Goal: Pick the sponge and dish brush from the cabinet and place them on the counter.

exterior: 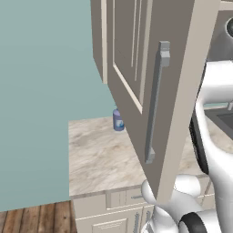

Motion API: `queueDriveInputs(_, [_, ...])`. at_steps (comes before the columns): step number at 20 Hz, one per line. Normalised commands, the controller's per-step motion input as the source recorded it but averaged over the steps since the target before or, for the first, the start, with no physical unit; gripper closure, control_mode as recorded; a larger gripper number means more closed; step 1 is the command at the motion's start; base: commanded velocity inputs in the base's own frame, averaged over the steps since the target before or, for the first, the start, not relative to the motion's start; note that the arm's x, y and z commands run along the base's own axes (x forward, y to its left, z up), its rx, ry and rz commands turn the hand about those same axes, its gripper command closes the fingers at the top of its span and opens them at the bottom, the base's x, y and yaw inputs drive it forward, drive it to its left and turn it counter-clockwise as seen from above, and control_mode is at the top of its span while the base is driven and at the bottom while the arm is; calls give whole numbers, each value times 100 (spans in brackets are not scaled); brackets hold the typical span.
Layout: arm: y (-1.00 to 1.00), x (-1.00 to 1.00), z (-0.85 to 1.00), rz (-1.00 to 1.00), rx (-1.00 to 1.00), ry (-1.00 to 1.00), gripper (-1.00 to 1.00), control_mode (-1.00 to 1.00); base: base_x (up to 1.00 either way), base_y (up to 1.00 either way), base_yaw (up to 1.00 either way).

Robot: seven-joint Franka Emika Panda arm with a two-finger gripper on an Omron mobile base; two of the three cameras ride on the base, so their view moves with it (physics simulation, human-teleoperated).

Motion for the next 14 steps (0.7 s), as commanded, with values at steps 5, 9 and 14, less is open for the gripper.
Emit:
queueDriveInputs(5, [0, 39, 25, 0, 1, 4, -100, -100, 0, 0, 0])
queueDriveInputs(9, [0, 40, -8, 0, 4, -3, -100, -100, 0, 0, 0])
queueDriveInputs(14, [0, 45, -45, 0, 0, -12, -100, -100, 0, 0, 0])
